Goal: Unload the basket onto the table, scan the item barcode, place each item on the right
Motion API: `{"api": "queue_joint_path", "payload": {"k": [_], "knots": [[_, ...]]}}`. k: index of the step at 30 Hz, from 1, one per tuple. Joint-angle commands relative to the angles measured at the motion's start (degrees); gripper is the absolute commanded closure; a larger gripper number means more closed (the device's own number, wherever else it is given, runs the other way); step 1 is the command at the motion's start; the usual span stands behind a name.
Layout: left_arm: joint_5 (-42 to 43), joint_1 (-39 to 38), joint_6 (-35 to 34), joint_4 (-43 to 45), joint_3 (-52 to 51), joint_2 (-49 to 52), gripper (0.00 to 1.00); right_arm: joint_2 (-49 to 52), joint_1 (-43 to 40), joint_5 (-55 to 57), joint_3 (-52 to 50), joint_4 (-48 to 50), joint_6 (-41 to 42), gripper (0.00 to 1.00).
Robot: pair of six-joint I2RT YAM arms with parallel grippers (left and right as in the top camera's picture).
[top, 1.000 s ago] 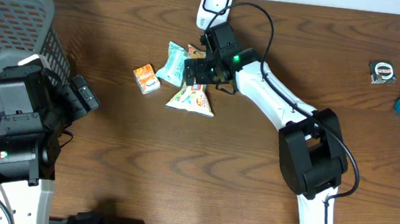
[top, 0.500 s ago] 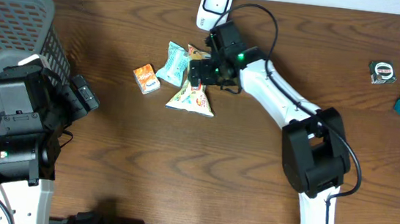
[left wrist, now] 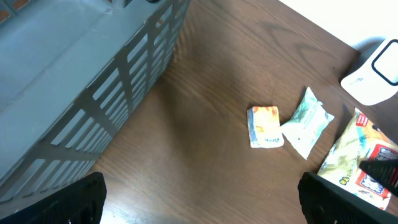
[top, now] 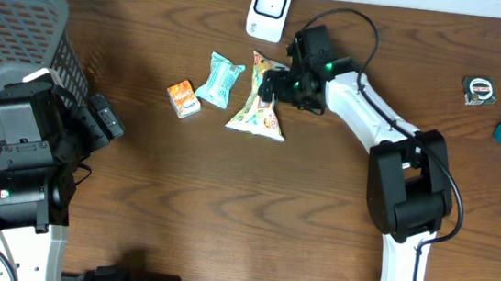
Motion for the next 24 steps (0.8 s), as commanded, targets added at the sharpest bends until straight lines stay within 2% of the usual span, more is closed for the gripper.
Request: {"api": "queue_joint_path", "payload": {"k": [1,2,3,4,8,9,13,14,16,19,21,24], "knots": [[-0.7,0.3,-0.5,0.0,0.3,0.1,0.02,0.6,0.7,-1.1,-0.8,0.1,-0.3,0.41],[-0.7,0.3,-0.5,0.0,0.3,0.1,0.02,0.6,0.7,-1.1,-0.8,0.0,-0.3,0.46],[-0.7,0.3,-0.5,0.0,0.3,0.1,0.02,0.5,0.7,-1.1,-0.7,-0.3,-0.4,0.6],[-0.7,0.3,-0.5,0.0,0.3,0.1,0.02,0.4,0.7,-1.1,-0.7,-0.7,-0.4,0.7],[-0.7,0.3,-0.5,0.0,0.3,0.1,0.02,-1.2,0.2,-1.1,-0.7,-3.2,-0.4,0.94],[-0.7,0.3,-0.5,0.0,0.3,0.1,0.02,-1.8,0.0,-1.1,-0.7,-3.8,-0.5,0.96],[-0.7,0.3,-0.5,0.0,0.3,0.1,0.02,-5.6,-0.7,-0.7,-0.7,-7.4,-2.5,0.98],[-0.7,0.3,-0.5,0.0,0.3,0.1,0.02,-6.6,-0.8,-0.6,-0.7,-8.2,-3.7,0.96],[-0.7,0.3,-0.5,0.0,0.3,0.1,0.02,-8.3,-0.7,-0.6,-0.7,-9.9,-5.8,0.82],[-0.7,0.3,-0.5,0.0,0.3,0.1,0.02,-9.4,-0.5,0.4,-0.7,-12.3,-6.4,0.76],[-0.7,0.3,-0.5,0.0,0.3,0.1,0.02,-9.4,-0.3,2.0,-0.7,-13.8,-6.4,0.78],[-0.7,0.3,-0.5,0.0,0.3,0.1,0.02,-9.5,-0.4,2.9,-0.5,-16.4,-6.6,0.88]]}}
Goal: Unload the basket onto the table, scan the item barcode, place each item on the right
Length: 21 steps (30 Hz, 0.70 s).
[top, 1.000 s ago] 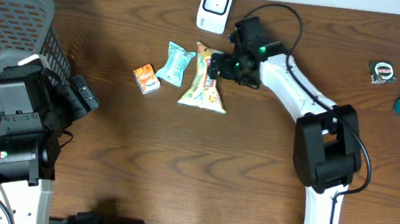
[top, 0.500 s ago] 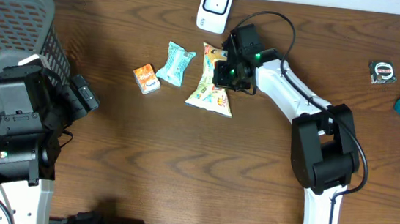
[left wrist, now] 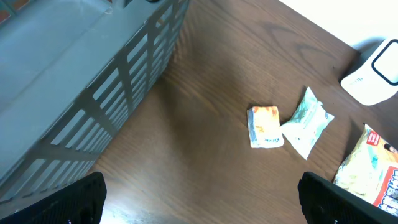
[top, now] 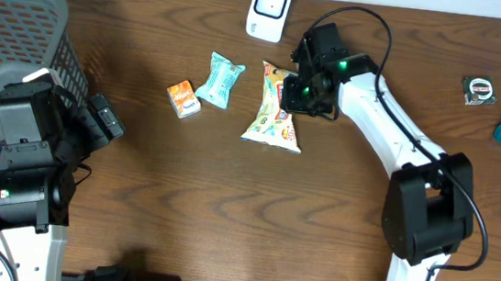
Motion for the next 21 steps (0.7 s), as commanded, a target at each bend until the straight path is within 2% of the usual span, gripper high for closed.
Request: {"api": "queue_joint_path", "payload": {"k": [1,3,8,14,21], "knots": [[-0.7,0.3,-0.5,0.0,0.3,0.1,0.02,-0.9,0.0,1.9,0.4,-2.2,-1.1,0.92],[-0.7,0.3,-0.5,0.0,0.3,0.1,0.02,-1.5,-0.3,1.7,1.7,-4.3,-1.1,0.99],[-0.7,0.3,-0.5,0.0,0.3,0.1,0.02,-3.7,0.0,1.3,5.5,-6.5,-1.1,0.99],[-0.7,0.3,-0.5,0.0,0.3,0.1,0.02,-5.4,1.0,1.9,6.1,-2.0,-0.8,0.99],[-0.7,0.3,-0.5,0.0,0.3,0.1,0.02,-1.0,2.2,11.0,5.8,0.3,3.9,0.99]]}}
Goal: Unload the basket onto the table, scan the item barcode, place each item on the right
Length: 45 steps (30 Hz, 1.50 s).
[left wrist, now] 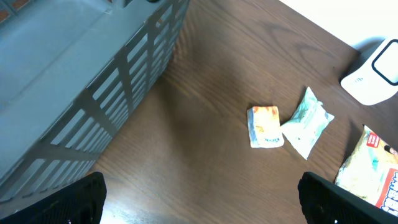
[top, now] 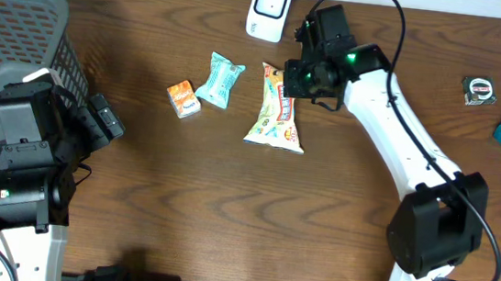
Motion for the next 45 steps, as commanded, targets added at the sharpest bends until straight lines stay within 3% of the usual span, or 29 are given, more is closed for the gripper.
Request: {"api": "queue_joint_path", "payload": {"k": [1,12,23,28,40,45], "knots": [[-0.7,0.3,-0.5,0.0,0.3,0.1,0.02,3.9,0.9,4.7,0.5,1.2,2.2,0.99],[-0.7,0.3,-0.5,0.0,0.3,0.1,0.02,17.4,1.5,7.3,0.5,1.6,2.4,0.99],[-0.7,0.3,-0.5,0.0,0.3,0.1,0.02,10.2,1.3,7.2,2.9,-4.3,2.0,0.99],[-0.7,0.3,-0.5,0.0,0.3,0.1,0.02,5.8,1.4,7.3,2.9,-4.1,2.0,0.91],[-0.7,0.3,-0.5,0.0,0.3,0.1,0.02,10.8,2.3,7.0,2.4,-10.3,2.8,0.96],[-0.7,0.3,-0.5,0.0,0.3,0.1,0.02,15.5,4.2,2.6,2.4,-12.4,0.6,0.94]]}}
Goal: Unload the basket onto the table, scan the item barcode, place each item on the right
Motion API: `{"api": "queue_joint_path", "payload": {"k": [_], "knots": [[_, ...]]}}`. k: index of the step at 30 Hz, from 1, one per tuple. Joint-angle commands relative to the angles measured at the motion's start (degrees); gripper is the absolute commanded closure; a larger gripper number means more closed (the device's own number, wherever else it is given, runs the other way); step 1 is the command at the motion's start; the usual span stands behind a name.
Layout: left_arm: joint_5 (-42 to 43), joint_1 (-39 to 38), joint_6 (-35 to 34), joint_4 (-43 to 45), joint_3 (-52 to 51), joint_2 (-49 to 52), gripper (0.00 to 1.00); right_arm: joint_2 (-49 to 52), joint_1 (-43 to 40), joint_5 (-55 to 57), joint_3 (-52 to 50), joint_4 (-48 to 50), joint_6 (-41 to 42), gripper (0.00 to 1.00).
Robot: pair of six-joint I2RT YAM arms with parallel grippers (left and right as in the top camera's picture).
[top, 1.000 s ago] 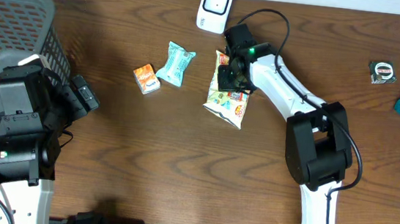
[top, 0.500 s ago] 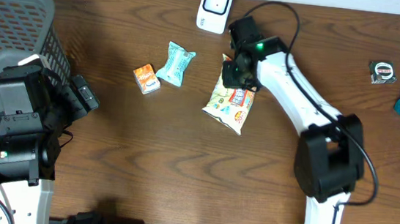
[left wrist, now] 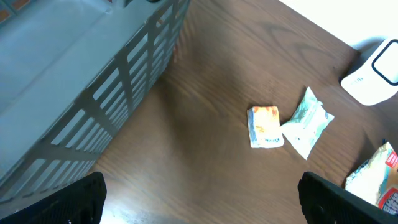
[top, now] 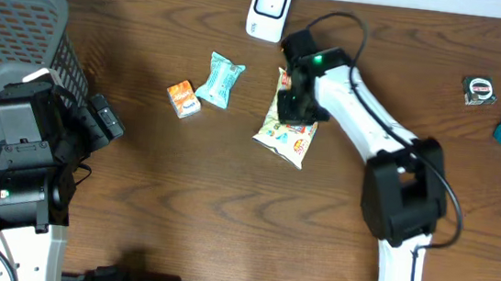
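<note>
The item is a yellow and red snack bag (top: 288, 133), lying tilted on the table below the white barcode scanner (top: 269, 8). My right gripper (top: 294, 100) is over the bag's upper half and shut on it. In the left wrist view only a corner of the snack bag (left wrist: 379, 179) shows at the right edge, with the scanner (left wrist: 375, 76) above it. My left gripper (left wrist: 202, 211) is open with nothing between its fingers (left wrist: 73, 200), and it hovers next to the basket, far from the bag.
A grey plastic basket (top: 7, 34) fills the left side. A small orange packet (top: 184, 98) and a teal packet (top: 219, 79) lie left of the bag. A tape measure (top: 479, 89) and a blue bottle stand at the far right.
My right gripper has moved down and a little left, away from the scanner. The snack bag has gone with it and now lies lower, tilted to the right. The left arm has not moved.
My right gripper first held the snack bag close to the teal packet. Then the bag was further right. After that the gripper held its top end just right of the scanner. Now the bag lies nearer the table's middle, still held. The left arm never moved.
</note>
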Motion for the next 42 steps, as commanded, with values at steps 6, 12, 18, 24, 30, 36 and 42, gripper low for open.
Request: {"api": "queue_joint_path", "payload": {"k": [6,12,18,24,30,36,42], "knots": [[-0.7,0.3,-0.5,0.0,0.3,0.1,0.02,5.6,4.1,-4.6,-0.1,-0.9,-3.1,0.86],[-0.7,0.3,-0.5,0.0,0.3,0.1,0.02,3.2,3.5,-4.5,3.1,-5.1,-5.1,0.84],[-0.7,0.3,-0.5,0.0,0.3,0.1,0.02,-1.0,0.3,-1.6,7.7,-9.8,-5.6,0.64],[-0.7,0.3,-0.5,0.0,0.3,0.1,0.02,-2.1,-2.4,-0.1,7.4,-8.7,-5.6,0.33],[-0.7,0.3,-0.5,0.0,0.3,0.1,0.02,-2.0,-1.9,-0.5,2.7,-1.8,-3.1,0.41],[-0.7,0.3,-0.5,0.0,0.3,0.1,0.02,-2.0,-0.4,-0.4,-3.6,4.9,-1.4,0.42],[-0.7,0.3,-0.5,0.0,0.3,0.1,0.02,-1.8,0.3,0.2,-8.7,9.2,0.7,0.39]]}}
